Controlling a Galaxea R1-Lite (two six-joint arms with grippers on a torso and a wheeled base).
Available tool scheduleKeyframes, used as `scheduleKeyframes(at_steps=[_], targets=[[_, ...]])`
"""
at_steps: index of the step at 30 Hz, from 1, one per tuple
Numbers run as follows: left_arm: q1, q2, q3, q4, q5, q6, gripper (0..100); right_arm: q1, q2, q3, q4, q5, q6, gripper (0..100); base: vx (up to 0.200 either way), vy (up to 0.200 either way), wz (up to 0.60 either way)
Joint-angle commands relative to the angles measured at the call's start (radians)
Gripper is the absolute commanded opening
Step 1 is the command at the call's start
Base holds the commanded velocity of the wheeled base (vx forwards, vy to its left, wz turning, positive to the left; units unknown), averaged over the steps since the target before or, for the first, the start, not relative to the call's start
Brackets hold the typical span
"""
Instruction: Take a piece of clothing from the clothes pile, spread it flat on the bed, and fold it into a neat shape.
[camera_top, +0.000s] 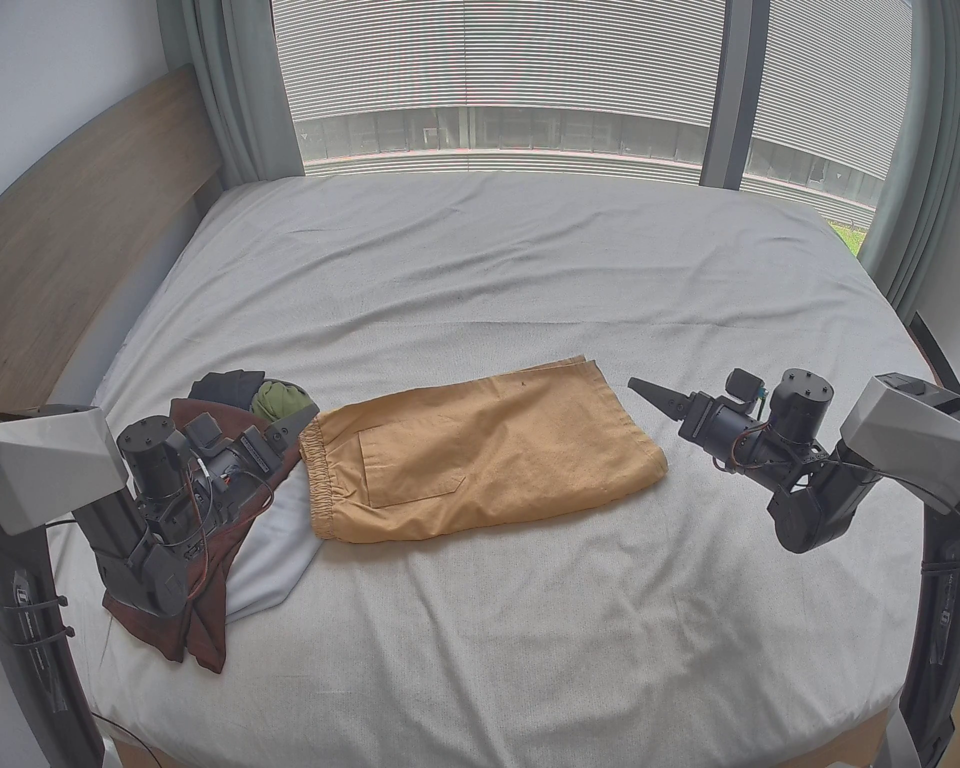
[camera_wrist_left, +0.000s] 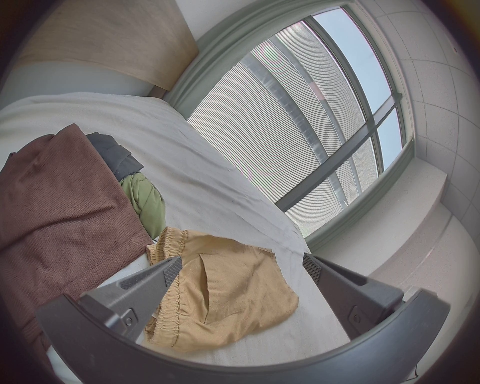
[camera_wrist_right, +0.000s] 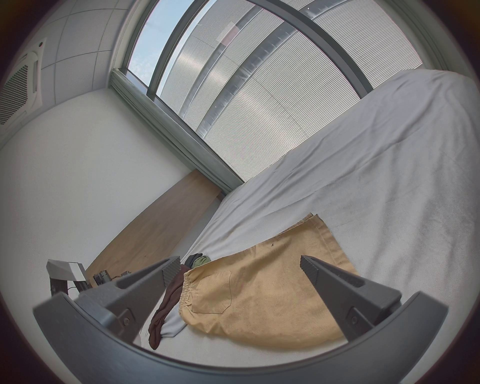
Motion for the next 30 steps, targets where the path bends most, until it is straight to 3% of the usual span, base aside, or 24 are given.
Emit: scheduleKeyframes(at_steps=[1, 30], targets=[[-0.006, -0.020, 0.031, -0.001, -0.016, 0.021, 100, -0.028, 0.010, 0.050, -0.019, 0.013, -0.001, 100, 0.000, 0.000, 0.00], [-0.006, 0.032, 0.033, -0.001, -0.020, 0.022, 100, -0.031, 0.174, 0.024, 0.067, 0.013, -0.001, 100, 0.000, 0.000, 0.00]])
